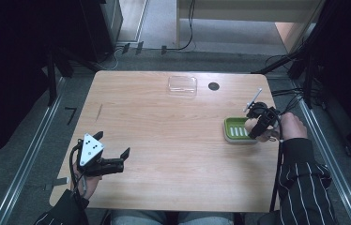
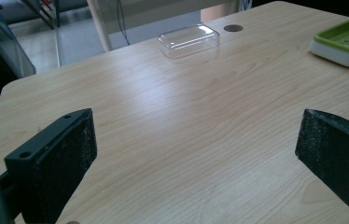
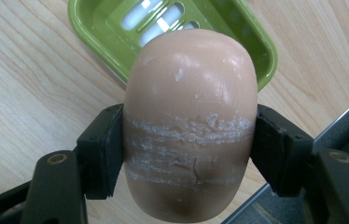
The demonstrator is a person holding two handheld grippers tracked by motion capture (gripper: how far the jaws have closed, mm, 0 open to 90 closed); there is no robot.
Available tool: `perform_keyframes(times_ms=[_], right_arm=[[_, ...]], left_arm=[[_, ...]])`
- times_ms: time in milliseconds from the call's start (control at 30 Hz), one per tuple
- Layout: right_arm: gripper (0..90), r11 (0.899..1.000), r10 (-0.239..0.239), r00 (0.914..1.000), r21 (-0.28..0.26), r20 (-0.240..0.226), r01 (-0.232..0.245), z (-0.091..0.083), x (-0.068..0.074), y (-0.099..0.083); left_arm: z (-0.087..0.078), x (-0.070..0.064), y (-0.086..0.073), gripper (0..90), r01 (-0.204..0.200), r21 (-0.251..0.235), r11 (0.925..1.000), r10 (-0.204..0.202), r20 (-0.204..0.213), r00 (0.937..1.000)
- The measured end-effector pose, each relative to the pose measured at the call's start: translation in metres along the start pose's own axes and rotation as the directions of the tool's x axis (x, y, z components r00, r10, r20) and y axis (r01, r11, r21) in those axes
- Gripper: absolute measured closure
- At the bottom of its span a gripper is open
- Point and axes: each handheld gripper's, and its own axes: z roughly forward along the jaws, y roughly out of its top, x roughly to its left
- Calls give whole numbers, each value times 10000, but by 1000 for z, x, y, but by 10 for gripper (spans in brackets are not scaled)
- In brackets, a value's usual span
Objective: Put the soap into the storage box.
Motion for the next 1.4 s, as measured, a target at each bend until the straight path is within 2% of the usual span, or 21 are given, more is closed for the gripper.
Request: perform_keyframes(times_ms=[67, 133, 600, 700, 1033, 1167, 1400], right_arm=[[336, 9999, -128, 9999, -60, -23, 128, 0, 0, 2], [336, 10000, -52, 10000, -69, -41, 51, -1, 0, 4], [335, 9965, -836, 9964, -50, -141, 835, 4, -1, 23], [335, 9942, -1073, 9941, -34, -185, 1073, 6, -2, 24], [335, 9925, -1225, 9922, -20, -226, 1224, 11, -4, 25], [335, 9884, -1521, 9880, -89, -277, 1519, 13, -4, 28], [335, 9848, -1734, 9844, -68, -281, 1733, 19, -4, 33]], left_arm=[[0, 0, 0, 0, 0, 0, 10000, 0, 1, 10000], [0, 0, 0, 0, -5, 23, 10000, 5, 1, 10000], [-12, 6, -6, 0, 144, 66, 9999, -142, -339, 9993], [-11, 5, -6, 0, 136, 92, 9999, -133, -357, 9993], [-10, 4, -6, 0, 117, 127, 9999, -113, -370, 9993], [-10, 5, -6, 0, 130, 120, 9998, -125, -406, 9991], [-10, 5, -6, 0, 127, 120, 9998, -122, -407, 9991]])
